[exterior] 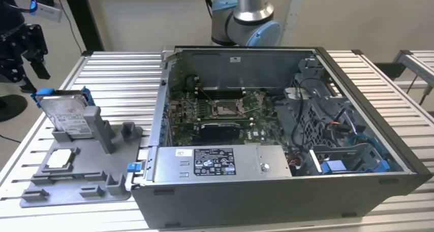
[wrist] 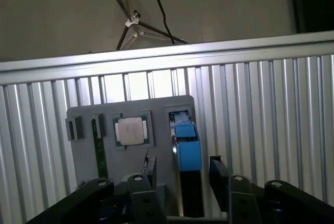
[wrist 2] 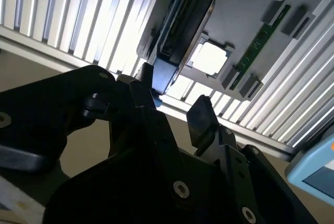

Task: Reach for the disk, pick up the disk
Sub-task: 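Pick up the disk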

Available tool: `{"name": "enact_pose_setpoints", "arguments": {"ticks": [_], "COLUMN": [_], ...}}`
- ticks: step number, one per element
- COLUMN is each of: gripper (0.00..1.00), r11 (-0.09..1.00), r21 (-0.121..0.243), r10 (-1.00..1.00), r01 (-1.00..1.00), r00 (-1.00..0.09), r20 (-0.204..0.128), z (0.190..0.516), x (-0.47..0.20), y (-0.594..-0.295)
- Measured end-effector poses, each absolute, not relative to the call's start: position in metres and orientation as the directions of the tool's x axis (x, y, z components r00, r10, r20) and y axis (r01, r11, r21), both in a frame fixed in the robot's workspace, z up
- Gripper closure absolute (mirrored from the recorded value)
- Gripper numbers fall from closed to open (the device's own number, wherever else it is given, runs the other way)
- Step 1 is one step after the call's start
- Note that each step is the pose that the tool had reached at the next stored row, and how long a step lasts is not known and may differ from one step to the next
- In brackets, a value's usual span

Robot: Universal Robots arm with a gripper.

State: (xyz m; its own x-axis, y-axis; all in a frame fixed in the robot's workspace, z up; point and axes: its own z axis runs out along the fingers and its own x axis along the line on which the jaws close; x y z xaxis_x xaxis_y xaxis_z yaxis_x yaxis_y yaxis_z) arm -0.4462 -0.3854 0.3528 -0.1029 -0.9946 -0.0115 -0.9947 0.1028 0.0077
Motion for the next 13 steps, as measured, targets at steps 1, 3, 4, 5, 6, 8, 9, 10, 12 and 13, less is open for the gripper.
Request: {"name": "enact_pose_setpoints", "arguments": {"ticks": [1, 3, 4, 5, 6, 8, 9, 10, 12, 13], "gripper": [0.00, 0.00, 0.00, 0.00, 0.00, 0.00, 0.00, 0.00, 0.00, 0.00], "r11": [0.091, 0.062, 0.048, 0.035, 0.025, 0.010, 0.008, 0.007, 0.007, 0.007], "r21": [0.007, 0.005, 0.004, 0.003, 0.002, 0.000, -0.001, 0.000, -0.001, -0.001], "r10": [-0.996, -0.998, -0.999, -0.999, -1.000, -1.000, -1.000, -1.000, -1.000, -1.000], "r01": [-0.996, -0.998, -0.999, -0.999, -1.000, -1.000, -1.000, -1.000, -1.000, -1.000], "r00": [-0.091, -0.062, -0.048, -0.035, -0.025, -0.010, -0.008, -0.007, -0.007, -0.007], "r20": [-0.012, -0.012, -0.012, -0.012, -0.012, -0.012, -0.013, -0.013, -0.015, -0.016], "z": [0.353, 0.351, 0.351, 0.350, 0.349, 0.346, 0.344, 0.342, 0.339, 0.337], "x": [-0.446, -0.446, -0.446, -0.446, -0.446, -0.446, -0.446, -0.446, -0.446, -0.446], "y": [-0.385, -0.385, -0.385, -0.385, -0.385, -0.385, -0.385, -0.385, -0.385, -0.385]}}
